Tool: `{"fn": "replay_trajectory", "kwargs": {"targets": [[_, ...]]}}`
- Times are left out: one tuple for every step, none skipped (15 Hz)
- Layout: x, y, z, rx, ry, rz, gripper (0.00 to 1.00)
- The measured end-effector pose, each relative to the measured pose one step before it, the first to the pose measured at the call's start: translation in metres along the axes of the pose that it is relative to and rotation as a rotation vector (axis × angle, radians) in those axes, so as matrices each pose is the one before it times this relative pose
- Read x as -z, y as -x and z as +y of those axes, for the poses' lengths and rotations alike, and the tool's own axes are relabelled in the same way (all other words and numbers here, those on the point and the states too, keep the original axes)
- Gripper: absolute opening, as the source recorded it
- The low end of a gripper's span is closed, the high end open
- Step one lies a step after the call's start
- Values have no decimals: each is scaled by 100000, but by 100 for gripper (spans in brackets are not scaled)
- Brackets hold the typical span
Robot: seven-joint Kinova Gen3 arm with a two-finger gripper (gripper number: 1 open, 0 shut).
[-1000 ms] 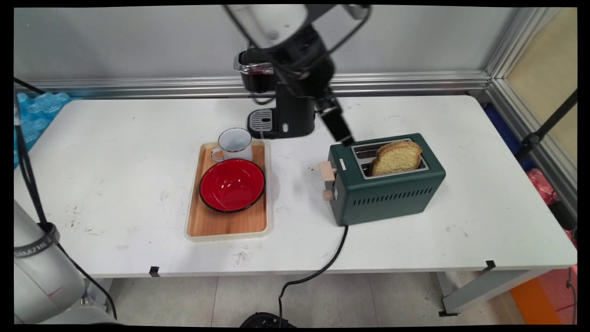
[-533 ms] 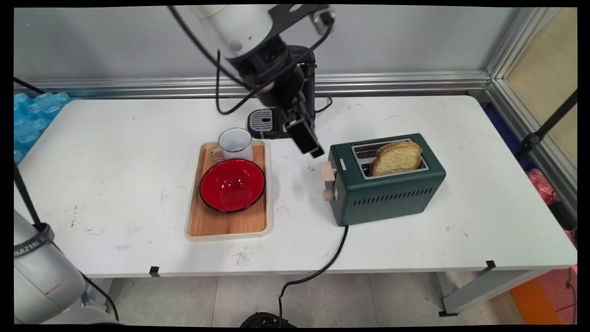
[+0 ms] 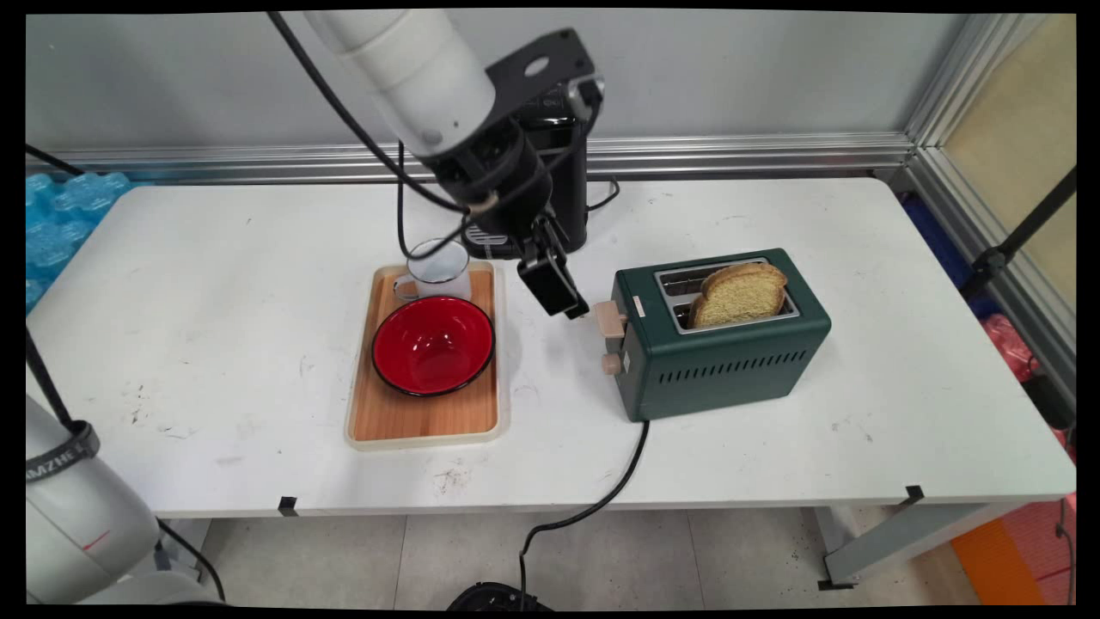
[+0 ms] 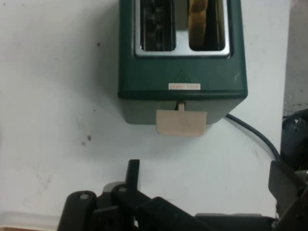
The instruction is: Press the toaster switch
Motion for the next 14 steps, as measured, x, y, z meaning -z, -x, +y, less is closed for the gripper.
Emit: {"fn": "replay_trajectory", "kwargs": {"targets": [[-502, 180, 49, -172, -403, 142, 100], [-680, 180, 67, -259, -350, 315, 100], [-520, 64, 81, -213, -88, 354, 100], [-506, 13, 80, -238, -60, 542, 100], [-329, 0, 45, -150, -20, 375, 100], [-490, -27, 66, -267, -11, 604, 0], [-390, -31, 31, -237, 16, 506, 0], [-396, -29, 14, -179, -44, 430, 0], [-531, -49, 20, -225, -72, 523, 0], [-495, 1, -15, -147, -140, 403, 0], [-417, 11, -14, -91, -125, 247, 0], [-270, 3, -8, -52, -71, 166, 0], [-399, 18, -8, -35, -113, 183, 0], [-253, 17, -5, -3, -71, 93, 0]]}}
